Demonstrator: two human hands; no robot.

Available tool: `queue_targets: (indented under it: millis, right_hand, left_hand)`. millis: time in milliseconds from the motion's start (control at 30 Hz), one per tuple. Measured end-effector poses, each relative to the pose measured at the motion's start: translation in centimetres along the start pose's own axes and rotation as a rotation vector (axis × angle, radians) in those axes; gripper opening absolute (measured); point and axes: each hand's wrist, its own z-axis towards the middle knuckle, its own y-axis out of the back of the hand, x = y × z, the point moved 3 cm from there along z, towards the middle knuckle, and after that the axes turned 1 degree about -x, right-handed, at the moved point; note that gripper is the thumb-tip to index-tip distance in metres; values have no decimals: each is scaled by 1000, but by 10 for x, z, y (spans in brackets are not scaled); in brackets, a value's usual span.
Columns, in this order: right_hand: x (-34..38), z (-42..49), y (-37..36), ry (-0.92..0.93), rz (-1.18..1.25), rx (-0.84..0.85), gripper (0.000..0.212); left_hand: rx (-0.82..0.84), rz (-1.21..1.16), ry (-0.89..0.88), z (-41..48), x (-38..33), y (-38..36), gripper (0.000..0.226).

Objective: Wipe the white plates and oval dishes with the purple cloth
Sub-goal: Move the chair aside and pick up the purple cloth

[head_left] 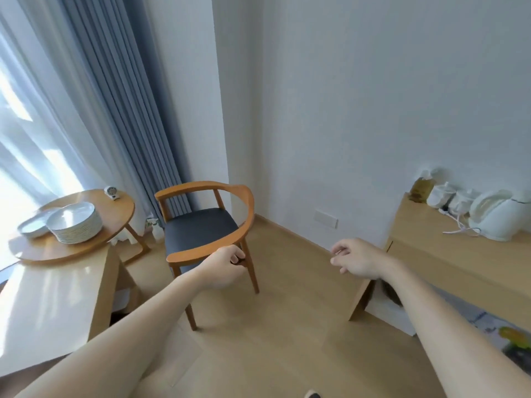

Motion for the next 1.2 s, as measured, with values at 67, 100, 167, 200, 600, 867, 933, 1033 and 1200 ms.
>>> queue_targets:
  millis: [67,100,167,200,600,867,933,1033,1200]
  right_hand:
    - [17,44,0,49,0,18,38]
    - [25,65,1,71,-9,32,42]
    - [45,110,8,130,-28,58,52]
    - [55,132,14,151,-39,75,55]
    - [183,317,-20,476,-215,303,33]
    - [260,351,-98,589,-287,482,28]
    - [270,358,-108,594,-299,486,28]
    - [294,372,-122,591,-373,507,31]
    - [369,394,-148,613,-403,476,28]
  left_hand:
    - [-37,4,71,19,16,14,26]
    - [-63,-1,106,29,21,23,29]
    - [-122,-28,180,46,30,39,33]
    - [-151,-50,215,53,33,45,35]
    - [-274,-181,492,92,70,108,23]
    - [-395,-240,714,72,125,157,19]
    - [-382,-257,722,74,137,163,22]
    - [-347,-291,729,81,164,171,24]
    - [-360,-343,700,87,218,219,28]
